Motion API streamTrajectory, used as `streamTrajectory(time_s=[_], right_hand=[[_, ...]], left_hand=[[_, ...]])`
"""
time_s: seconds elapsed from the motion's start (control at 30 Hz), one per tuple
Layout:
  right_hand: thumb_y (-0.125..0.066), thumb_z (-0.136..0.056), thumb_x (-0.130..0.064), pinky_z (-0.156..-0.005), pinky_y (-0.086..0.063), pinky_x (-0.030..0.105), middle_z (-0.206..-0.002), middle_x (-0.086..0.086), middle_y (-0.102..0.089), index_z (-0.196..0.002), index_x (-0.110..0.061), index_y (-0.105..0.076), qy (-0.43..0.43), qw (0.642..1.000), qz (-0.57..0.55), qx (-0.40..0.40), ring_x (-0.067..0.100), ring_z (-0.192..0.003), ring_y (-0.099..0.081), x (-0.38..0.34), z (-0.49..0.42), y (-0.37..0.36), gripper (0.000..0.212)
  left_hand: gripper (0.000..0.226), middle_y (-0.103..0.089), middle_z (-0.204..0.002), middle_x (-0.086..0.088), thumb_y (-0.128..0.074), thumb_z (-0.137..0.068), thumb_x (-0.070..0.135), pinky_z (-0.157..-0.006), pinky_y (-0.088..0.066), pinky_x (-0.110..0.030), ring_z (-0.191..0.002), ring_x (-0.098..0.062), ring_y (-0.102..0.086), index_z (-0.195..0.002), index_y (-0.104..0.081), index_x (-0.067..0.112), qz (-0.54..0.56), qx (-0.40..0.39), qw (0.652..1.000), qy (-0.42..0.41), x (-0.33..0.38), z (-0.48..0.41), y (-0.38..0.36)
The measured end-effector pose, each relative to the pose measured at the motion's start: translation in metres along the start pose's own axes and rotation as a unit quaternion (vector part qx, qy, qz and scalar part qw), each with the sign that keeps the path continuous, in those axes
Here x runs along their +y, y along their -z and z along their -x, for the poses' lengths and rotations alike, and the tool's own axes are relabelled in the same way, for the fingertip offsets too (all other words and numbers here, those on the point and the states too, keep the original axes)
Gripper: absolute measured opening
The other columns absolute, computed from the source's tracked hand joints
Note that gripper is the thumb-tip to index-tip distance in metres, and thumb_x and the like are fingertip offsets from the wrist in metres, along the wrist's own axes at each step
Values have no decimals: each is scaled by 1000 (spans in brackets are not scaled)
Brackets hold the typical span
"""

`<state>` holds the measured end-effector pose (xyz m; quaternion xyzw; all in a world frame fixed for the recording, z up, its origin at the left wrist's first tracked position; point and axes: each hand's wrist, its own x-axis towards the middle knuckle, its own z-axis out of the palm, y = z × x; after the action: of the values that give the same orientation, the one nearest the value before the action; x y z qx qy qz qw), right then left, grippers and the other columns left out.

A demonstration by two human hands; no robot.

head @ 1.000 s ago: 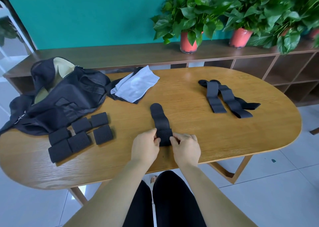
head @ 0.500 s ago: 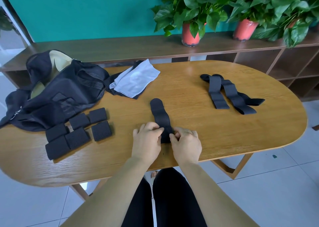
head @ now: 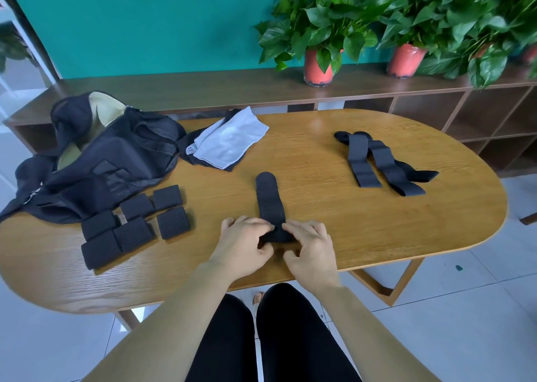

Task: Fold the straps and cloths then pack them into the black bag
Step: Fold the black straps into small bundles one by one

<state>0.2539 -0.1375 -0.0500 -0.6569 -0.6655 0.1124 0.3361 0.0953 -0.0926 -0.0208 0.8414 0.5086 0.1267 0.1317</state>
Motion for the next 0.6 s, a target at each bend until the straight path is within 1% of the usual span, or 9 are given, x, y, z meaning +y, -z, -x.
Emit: streamTrajectory(time_s=[0.1,0.17,0.2,0.27,0.37,0.43,0.5,0.6], right_hand=[[-60,-75,-6,-97,-39,28,-117,-9,-65,-118,-17,-66,11,999,-1,31,11,-117,-43,3,4,-1,44],[-64,-79,-7,-94,-43,31,-109,-8,-67,-114,-17,-68,-1,999,-20,45,11,-112,-46,1,6,-1,37],[-65,-81,-9,-94,-44,31,-106,-7,-67,-114,-17,-69,-12,998,-30,46,10,-111,-46,0,6,0,34],[-64,-86,-16,-93,-43,31,-102,-5,-66,-115,-20,-68,-39,998,-45,37,8,-109,-44,-3,5,0,30],[-61,-89,-23,-91,-43,31,-101,-6,-66,-114,-21,-68,-68,996,-41,29,10,-109,-44,-8,1,0,25],[-60,-90,-24,-83,-43,30,-94,-6,-67,-103,-18,-70,-82,995,-30,40,14,-104,-46,-11,-2,-1,17],[-58,-91,-24,-76,-42,31,-87,-5,-66,-92,-16,-69,-97,994,-17,50,17,-99,-46,-16,-5,-2,13],[-57,-92,-27,-72,-44,32,-83,-3,-66,-89,-16,-69,-118,991,-12,59,18,-98,-46,-19,-10,-6,17]], left_hand=[[38,-57,-129,17,-48,-92,29,-104,-17,-35,-122,-8,-43,-128,-57,33,25,2,1000,3,1,7,2],[36,-62,-121,15,-47,-95,28,-101,-21,-34,-114,-9,-48,-129,-56,34,41,10,999,10,2,11,2],[35,-64,-117,13,-47,-96,28,-101,-24,-33,-111,-10,-51,-130,-55,34,53,16,998,19,2,13,1],[37,-66,-113,9,-49,-97,28,-104,-33,-37,-108,-11,-56,-133,-53,32,94,37,994,39,1,16,-2],[40,-67,-114,2,-52,-97,25,-98,-44,-41,-107,-15,-60,-137,-50,26,127,62,988,59,3,16,-6],[41,-67,-117,-1,-51,-98,24,-97,-47,-37,-109,-15,-61,-139,-48,24,128,77,986,69,6,14,-8],[43,-66,-120,-1,-50,-98,25,-94,-49,-30,-109,-15,-61,-140,-46,22,128,93,984,83,9,11,-8],[44,-66,-118,-2,-50,-98,26,-89,-49,-26,-105,-16,-62,-141,-44,19,126,102,982,101,11,6,-7]])
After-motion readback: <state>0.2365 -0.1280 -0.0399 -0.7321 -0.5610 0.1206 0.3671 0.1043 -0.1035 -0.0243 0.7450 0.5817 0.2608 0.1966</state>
